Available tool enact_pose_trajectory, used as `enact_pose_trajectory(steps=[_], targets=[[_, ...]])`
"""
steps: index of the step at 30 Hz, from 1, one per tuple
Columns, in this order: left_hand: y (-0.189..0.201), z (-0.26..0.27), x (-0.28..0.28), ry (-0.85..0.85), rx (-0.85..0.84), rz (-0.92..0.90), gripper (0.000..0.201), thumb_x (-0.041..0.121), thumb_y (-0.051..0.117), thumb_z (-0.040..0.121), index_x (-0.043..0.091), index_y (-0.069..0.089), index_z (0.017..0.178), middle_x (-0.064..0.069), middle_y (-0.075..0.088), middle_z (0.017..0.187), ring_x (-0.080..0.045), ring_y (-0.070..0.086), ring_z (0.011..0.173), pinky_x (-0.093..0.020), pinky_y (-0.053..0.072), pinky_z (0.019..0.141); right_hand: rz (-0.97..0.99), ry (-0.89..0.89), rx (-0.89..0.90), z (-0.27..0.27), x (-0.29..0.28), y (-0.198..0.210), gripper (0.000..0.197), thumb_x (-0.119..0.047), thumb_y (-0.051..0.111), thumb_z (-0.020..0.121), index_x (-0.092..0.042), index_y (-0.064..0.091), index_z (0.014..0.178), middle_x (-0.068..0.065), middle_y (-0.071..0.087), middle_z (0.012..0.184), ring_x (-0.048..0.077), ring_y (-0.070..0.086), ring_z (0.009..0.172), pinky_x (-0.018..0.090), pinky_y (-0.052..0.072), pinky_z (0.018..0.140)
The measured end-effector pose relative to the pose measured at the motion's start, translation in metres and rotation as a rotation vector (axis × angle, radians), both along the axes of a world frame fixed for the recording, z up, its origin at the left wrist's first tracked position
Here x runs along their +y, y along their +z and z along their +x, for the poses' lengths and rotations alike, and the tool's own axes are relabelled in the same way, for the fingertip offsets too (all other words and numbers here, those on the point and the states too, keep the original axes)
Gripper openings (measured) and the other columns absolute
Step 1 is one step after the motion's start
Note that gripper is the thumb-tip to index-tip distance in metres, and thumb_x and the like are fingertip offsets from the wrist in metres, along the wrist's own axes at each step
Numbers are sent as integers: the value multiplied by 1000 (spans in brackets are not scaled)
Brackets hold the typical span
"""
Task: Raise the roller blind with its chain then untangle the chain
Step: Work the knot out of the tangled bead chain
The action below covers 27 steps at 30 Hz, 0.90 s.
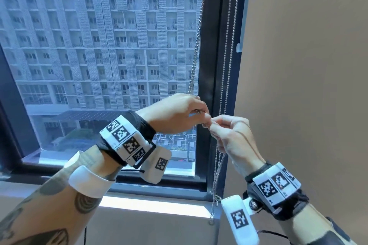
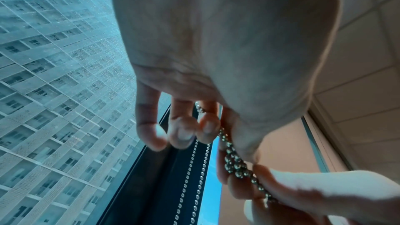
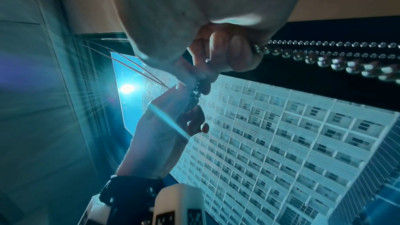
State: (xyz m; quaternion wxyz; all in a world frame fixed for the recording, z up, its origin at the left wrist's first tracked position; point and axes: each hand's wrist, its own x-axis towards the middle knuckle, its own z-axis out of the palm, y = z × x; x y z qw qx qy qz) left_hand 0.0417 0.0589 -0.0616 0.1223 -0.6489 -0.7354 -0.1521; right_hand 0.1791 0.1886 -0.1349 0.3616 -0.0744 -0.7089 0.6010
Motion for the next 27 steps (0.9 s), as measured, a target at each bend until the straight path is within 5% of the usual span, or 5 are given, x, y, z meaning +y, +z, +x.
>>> enact_pose_trajectory(steps=[6,12,19,23,27], targets=[[1,0,-4,-10,4,41,24,60,53,99,43,59,115,24,60,93,8,56,86,-35,52,77,118,-84,-47,5,7,13,21,-17,76,93,-13,78,72,-16,53,49,2,44,46,24,36,53],[0,7,-10,58,190,-13,36,72,36,93,47,52,115,10,64,119,-20,64,119,-50,58,87,112,-50,-40,4,12,18,27,-16,70,96,-14,75,70,-11,50,53,6,41,48,23,31,53],[4,3,-13,123,189,40,43,67,47,96,33,48,122,13,59,99,-18,62,90,-40,54,75,130,-94,-30,3,19,18,20,-16,72,95,-12,75,75,-16,51,48,0,42,43,24,27,57],[18,-1,-15,117,101,93,29,54,52,100,26,62,103,17,60,83,-4,58,74,-37,54,71,-44,-56,15,6,24,24,30,-17,65,101,-13,63,71,-6,41,56,12,30,47,23,25,48],[26,11,-13,-37,-222,181,30,26,57,105,10,71,84,8,67,71,-4,56,51,-14,42,53,-69,-133,72,-5,29,24,33,-23,64,103,-17,63,71,-6,41,56,9,31,44,25,24,48]])
